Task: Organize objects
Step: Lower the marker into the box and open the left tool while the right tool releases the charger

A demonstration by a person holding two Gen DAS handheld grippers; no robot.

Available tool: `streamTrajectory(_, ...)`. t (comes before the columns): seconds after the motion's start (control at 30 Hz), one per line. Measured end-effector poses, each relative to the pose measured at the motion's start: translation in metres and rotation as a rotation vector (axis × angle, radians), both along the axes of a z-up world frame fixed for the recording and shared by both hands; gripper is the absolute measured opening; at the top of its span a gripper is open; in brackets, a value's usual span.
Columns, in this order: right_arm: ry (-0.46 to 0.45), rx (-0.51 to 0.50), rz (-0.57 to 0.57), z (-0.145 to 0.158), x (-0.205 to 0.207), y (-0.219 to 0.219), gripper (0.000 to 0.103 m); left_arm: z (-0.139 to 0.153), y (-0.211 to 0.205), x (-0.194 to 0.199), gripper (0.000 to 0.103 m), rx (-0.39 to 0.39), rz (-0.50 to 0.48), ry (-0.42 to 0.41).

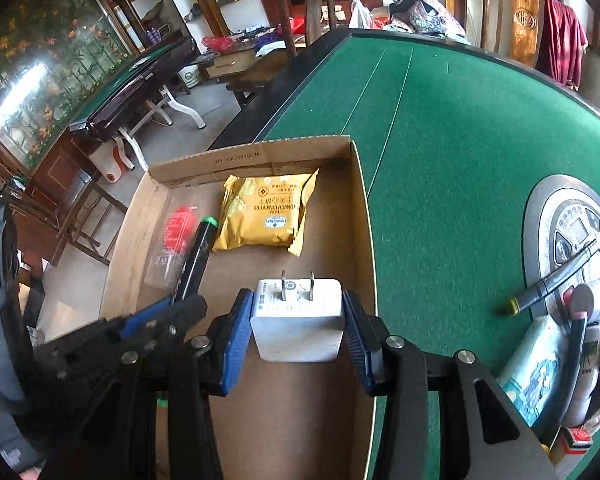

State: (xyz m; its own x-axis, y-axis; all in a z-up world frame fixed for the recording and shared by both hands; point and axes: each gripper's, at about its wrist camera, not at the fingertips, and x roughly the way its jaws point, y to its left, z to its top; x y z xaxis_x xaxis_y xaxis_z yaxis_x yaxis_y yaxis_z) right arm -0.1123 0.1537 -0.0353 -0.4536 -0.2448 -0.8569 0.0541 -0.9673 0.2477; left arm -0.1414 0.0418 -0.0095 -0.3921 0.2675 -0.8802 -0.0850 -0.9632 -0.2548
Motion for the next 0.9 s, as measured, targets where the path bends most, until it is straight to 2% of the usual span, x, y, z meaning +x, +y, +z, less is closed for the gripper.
streamTrajectory(0.4,-0.076,-0.069,-0.031,-0.011,-0.028,0.005,0.044,-0.002,0.003,-0.001,0.015,0.002,-0.009,0.013)
streamTrajectory(0.67,-0.078,-0.090,-0.028,-0.013,-0.027,0.008,0.045,-0.002,0.001,-0.003,0.015,0.035,-0.014,0.016)
streamTrajectory(0.9,-0.051,-0.107,-0.025,-0.004,-0.026,0.010,0.046,0.000,0.000,-0.003,0.015,0.028,-0.004,0.024)
